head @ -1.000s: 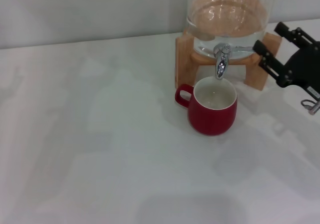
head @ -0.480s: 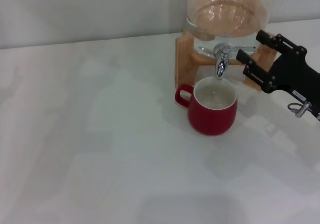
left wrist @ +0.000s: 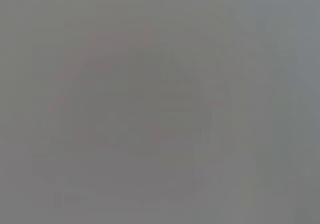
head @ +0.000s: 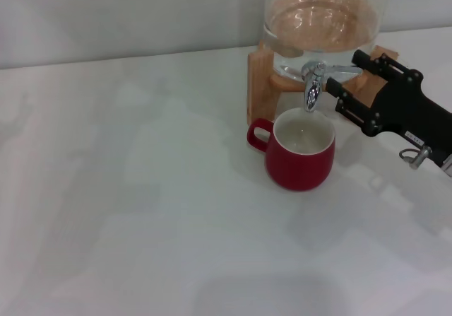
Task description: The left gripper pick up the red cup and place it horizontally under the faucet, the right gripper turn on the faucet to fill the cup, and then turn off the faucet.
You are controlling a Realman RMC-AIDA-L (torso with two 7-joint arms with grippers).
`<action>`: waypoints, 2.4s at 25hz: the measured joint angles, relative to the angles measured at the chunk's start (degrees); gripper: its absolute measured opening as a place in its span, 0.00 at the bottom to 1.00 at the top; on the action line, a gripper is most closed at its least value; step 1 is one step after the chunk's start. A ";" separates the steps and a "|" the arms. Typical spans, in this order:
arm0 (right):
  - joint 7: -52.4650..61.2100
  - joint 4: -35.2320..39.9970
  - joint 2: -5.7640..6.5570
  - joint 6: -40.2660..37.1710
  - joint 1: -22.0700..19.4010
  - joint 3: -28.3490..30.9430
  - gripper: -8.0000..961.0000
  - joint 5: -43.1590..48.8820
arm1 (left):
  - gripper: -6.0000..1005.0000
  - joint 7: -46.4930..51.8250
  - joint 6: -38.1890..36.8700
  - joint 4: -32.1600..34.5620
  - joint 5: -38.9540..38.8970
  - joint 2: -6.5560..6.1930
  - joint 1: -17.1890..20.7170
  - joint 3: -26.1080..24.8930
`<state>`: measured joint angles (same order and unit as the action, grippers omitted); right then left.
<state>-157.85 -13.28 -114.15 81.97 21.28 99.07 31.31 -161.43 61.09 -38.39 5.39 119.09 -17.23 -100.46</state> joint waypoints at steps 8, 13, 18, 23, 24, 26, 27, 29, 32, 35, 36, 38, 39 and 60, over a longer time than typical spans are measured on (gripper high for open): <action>0.00 0.01 0.02 0.55 -0.98 -0.52 0.63 0.00 | 0.86 -0.09 0.00 -0.18 -0.04 0.00 -0.09 -0.27; 0.00 0.01 0.11 1.49 -1.39 -1.67 0.63 -0.15 | 0.86 -0.11 -0.06 -0.01 -0.03 0.00 -0.55 -0.69; 0.00 0.01 -0.03 2.55 -1.81 -2.34 0.63 0.32 | 0.86 -0.11 -0.07 0.03 0.03 0.00 -0.76 -0.71; 0.04 0.01 -0.12 3.29 -1.99 -3.07 0.63 0.52 | 0.86 -0.11 -0.21 0.07 0.27 0.00 -0.81 -0.71; 0.04 0.01 -0.14 3.41 -2.01 -3.26 0.63 0.52 | 0.86 -0.11 -0.23 0.06 0.40 0.00 -0.81 -0.71; 0.05 0.01 -0.27 3.69 -2.23 -3.59 0.63 0.52 | 0.86 -0.11 -0.28 0.07 0.64 0.00 -0.87 -0.71; 0.05 0.01 -0.34 3.81 -2.33 -3.76 0.63 0.52 | 0.86 -0.11 -0.30 0.07 0.70 0.00 -0.94 -0.71; 0.08 0.01 -0.42 4.13 -2.44 -4.30 0.63 0.52 | 0.86 -0.11 -0.34 0.07 0.75 0.00 -1.05 -0.71; 0.13 0.01 -0.49 4.56 -2.48 -5.20 0.63 0.50 | 0.86 -0.11 -0.45 0.07 0.90 0.00 -1.18 -0.71; 0.15 0.01 -0.54 4.81 -2.48 -5.57 0.63 0.50 | 0.86 -0.11 -0.50 0.07 1.30 0.00 -1.27 -0.70; 0.16 0.01 -0.56 4.89 -2.48 -5.60 0.63 0.51 | 0.86 -0.11 -0.52 0.07 1.45 0.00 -1.30 -0.71; 0.17 0.01 -0.65 4.99 -2.48 -5.65 0.63 0.51 | 0.86 -0.11 -0.54 0.07 1.56 0.00 -1.32 -0.71; 0.18 0.01 -0.67 4.99 -2.48 -5.65 0.63 0.51 | 0.86 -0.11 -0.54 0.07 1.58 0.00 -1.32 -0.71; 0.18 -0.06 -0.87 4.58 -2.03 -4.94 0.63 -0.80 | 0.86 0.20 -0.13 0.07 3.04 0.00 -1.12 -0.41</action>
<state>-157.67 -13.33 -115.02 86.55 19.25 94.13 30.50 -161.23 60.96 -38.32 8.44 119.09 -18.34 -100.86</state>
